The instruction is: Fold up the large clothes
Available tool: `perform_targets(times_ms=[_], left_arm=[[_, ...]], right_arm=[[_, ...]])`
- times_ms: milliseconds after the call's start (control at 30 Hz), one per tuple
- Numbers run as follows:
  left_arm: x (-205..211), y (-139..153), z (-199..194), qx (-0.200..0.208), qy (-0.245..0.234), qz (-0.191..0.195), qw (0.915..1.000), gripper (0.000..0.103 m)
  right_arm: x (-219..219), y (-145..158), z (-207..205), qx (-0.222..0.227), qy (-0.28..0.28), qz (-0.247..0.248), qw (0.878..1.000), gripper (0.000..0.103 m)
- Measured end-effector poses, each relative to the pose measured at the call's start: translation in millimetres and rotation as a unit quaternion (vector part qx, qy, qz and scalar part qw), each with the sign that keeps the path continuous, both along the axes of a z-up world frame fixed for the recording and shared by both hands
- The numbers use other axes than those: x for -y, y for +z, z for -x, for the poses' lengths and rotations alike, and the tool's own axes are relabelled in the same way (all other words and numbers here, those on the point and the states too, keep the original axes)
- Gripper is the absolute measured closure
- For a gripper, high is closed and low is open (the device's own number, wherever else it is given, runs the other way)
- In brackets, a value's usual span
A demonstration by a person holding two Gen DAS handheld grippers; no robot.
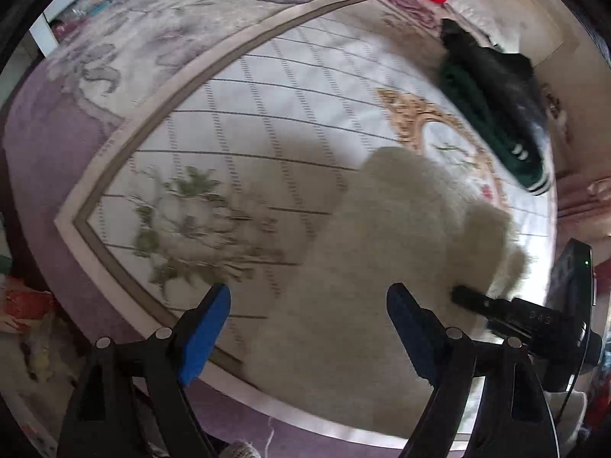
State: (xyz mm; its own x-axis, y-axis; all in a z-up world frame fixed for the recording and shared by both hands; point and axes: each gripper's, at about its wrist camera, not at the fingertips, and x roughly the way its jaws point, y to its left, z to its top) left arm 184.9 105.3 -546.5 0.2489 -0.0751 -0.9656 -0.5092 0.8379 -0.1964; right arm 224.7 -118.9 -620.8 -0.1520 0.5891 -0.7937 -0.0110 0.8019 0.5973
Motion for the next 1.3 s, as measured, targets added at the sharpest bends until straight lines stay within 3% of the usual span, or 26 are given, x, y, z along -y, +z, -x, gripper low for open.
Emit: perform_targets(times_ms=[200,333,433,500,567,633,833,933,1067,1133,1300], left_arm=[[0,-21,-11,-0.016,-0.046,-0.025,0.9985,0.02],[-1,-35,-28,-0.013,-0.067,-0.008,0.9977,0.02],[-2,-46,-43,-0.012,-0.091,0.034,0.9952,0.02],[2,-53,-54,-0.008,-0.117,0.071,0.9906,0.02],[10,-62,-62,-0.009,-0.141,0.105,0.9844,0.02],[19,-71,-71,-0.012,-0.163,0.121,0.9792,0.02],[31,-84,-88,-0.011,-0.193,0.142,0.9708,0.01],[30,-85,-90,-0.01,-0.2,0.15,0.9682,0.01],[23,-90,-90,-0.007,-0.199,0.168,0.9656,0.009],[24,-89,-91,-0.005,-0.198,0.171,0.965,0.009],[41,-82,-89,0.0,-0.22,0.136,0.9661,0.009]], right_arm=[[21,-5,9,0.018,-0.049,0.093,0.994,0.087],[23,-9,1,-0.017,-0.054,0.084,0.995,0.084],[39,19,3,-0.023,-0.05,0.049,0.997,0.055],[56,39,11,0.005,-0.062,0.049,0.997,0.023],[73,47,21,0.021,-0.075,0.06,0.995,0.011],[80,37,27,0.013,-0.069,0.08,0.994,0.001],[94,-32,34,-0.014,-0.097,0.073,0.992,0.0],[102,-49,35,-0.029,-0.12,0.002,0.992,0.0],[115,-51,38,-0.03,-0.143,-0.097,0.984,0.0],[119,-47,38,-0.025,-0.144,-0.117,0.982,0.0],[89,-29,35,0.01,-0.065,-0.059,0.996,0.0]])
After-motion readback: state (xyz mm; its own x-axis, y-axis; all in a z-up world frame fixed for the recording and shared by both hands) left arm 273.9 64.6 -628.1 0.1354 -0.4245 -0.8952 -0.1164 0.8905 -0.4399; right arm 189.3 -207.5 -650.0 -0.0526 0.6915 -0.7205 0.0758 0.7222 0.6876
